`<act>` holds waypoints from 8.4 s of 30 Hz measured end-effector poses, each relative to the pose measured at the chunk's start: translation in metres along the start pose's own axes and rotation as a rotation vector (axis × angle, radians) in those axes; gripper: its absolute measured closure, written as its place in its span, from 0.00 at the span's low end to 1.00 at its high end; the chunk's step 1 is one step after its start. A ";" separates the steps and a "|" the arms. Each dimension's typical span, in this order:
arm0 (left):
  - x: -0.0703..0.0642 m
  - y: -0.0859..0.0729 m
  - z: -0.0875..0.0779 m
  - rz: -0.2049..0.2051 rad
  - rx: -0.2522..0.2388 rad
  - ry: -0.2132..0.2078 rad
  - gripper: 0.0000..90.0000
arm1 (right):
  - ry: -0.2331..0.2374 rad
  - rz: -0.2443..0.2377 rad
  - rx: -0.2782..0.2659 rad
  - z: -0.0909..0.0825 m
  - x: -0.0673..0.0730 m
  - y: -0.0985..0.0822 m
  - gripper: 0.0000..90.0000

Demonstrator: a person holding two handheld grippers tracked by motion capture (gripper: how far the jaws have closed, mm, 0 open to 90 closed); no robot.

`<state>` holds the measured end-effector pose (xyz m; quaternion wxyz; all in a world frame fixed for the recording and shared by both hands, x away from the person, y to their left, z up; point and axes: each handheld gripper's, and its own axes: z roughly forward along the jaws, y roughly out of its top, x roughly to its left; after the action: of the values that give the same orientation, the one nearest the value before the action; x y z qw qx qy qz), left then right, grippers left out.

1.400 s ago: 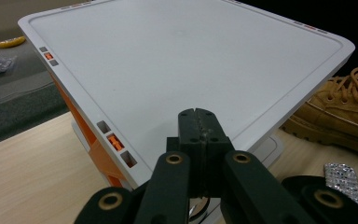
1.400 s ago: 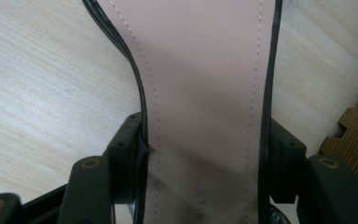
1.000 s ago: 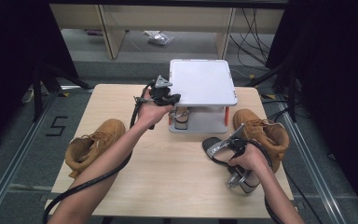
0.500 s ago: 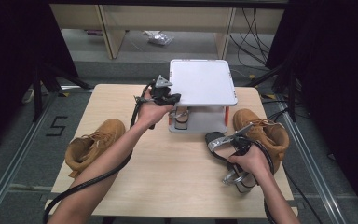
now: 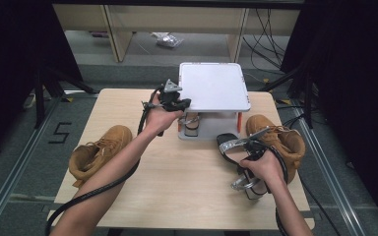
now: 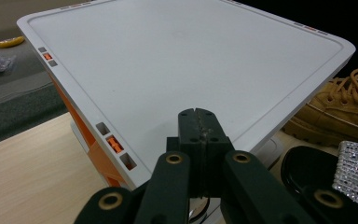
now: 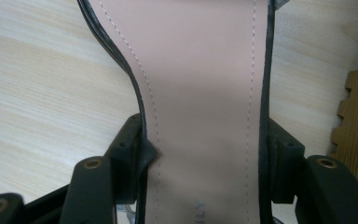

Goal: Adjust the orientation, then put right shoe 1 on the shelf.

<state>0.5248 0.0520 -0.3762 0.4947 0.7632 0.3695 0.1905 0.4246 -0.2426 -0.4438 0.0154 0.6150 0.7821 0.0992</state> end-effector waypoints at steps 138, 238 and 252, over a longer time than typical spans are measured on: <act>0.001 0.002 0.000 0.007 0.016 -0.011 1.00 | 0.108 0.064 -0.143 0.010 0.035 -0.021 1.00; 0.002 0.003 0.000 0.030 0.029 -0.012 1.00 | -0.121 -0.012 -0.494 0.026 0.050 0.077 1.00; 0.002 0.003 0.000 0.028 0.030 -0.011 1.00 | -0.129 -0.044 -0.547 0.036 0.054 0.085 1.00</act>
<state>0.5267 0.0528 -0.3735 0.4824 0.7768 0.3587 0.1877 0.4979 -0.1664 -0.4591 0.2328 0.5759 0.7369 0.2668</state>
